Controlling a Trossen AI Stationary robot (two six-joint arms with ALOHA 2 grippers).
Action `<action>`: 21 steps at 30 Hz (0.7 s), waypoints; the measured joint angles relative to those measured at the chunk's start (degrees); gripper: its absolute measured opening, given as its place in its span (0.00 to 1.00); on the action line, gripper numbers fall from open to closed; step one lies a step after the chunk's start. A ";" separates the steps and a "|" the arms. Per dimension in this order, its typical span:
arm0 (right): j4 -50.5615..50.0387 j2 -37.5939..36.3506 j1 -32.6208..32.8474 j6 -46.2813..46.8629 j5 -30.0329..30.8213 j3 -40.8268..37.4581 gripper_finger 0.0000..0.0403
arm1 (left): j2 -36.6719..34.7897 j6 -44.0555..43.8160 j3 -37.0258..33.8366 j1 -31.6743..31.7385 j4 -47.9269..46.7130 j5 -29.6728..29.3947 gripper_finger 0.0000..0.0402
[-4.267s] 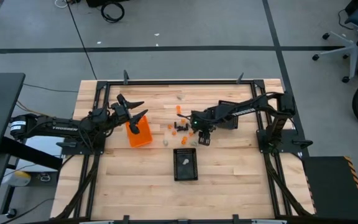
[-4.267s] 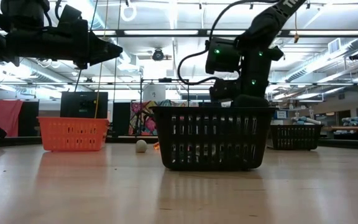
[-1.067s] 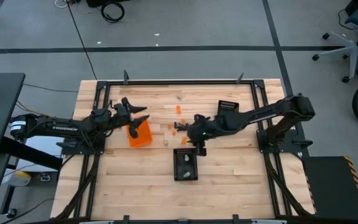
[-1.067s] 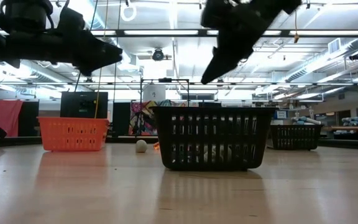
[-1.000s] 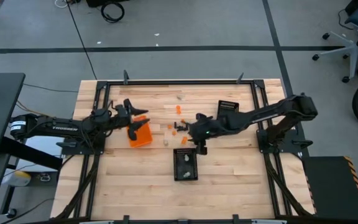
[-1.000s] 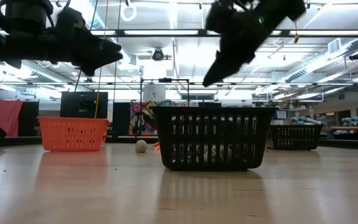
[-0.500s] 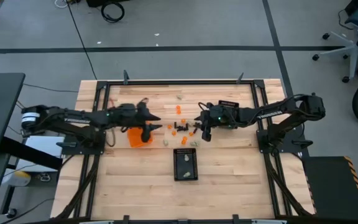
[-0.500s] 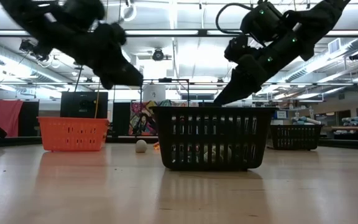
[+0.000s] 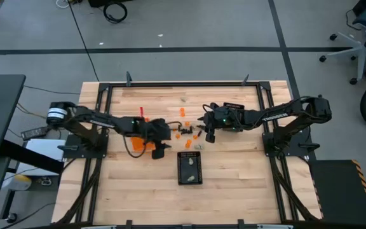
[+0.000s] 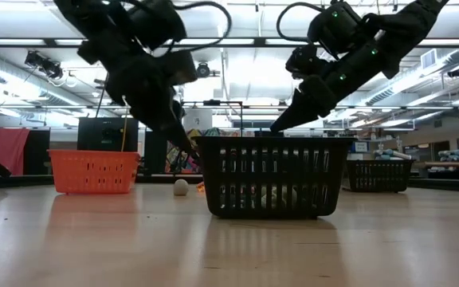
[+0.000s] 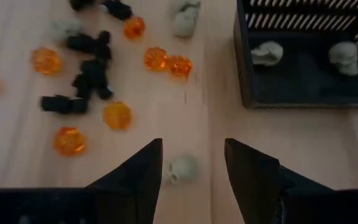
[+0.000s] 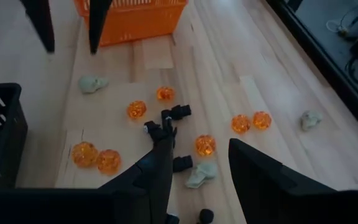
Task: Sort Halloween decoration
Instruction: Put the white skull toy into the bottom black bin
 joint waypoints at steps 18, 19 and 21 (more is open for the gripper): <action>1.24 -0.09 -0.01 -1.99 -0.25 0.04 0.40 | 11.64 14.83 5.92 -0.71 -7.73 -6.02 0.45; 1.06 -0.09 0.01 -1.85 -0.25 0.04 0.40 | 11.93 15.54 5.93 -0.71 -7.83 -6.01 0.45; 0.51 -0.11 0.01 -1.66 -0.26 0.07 0.40 | 12.52 16.27 6.01 -0.66 -7.42 -6.00 0.45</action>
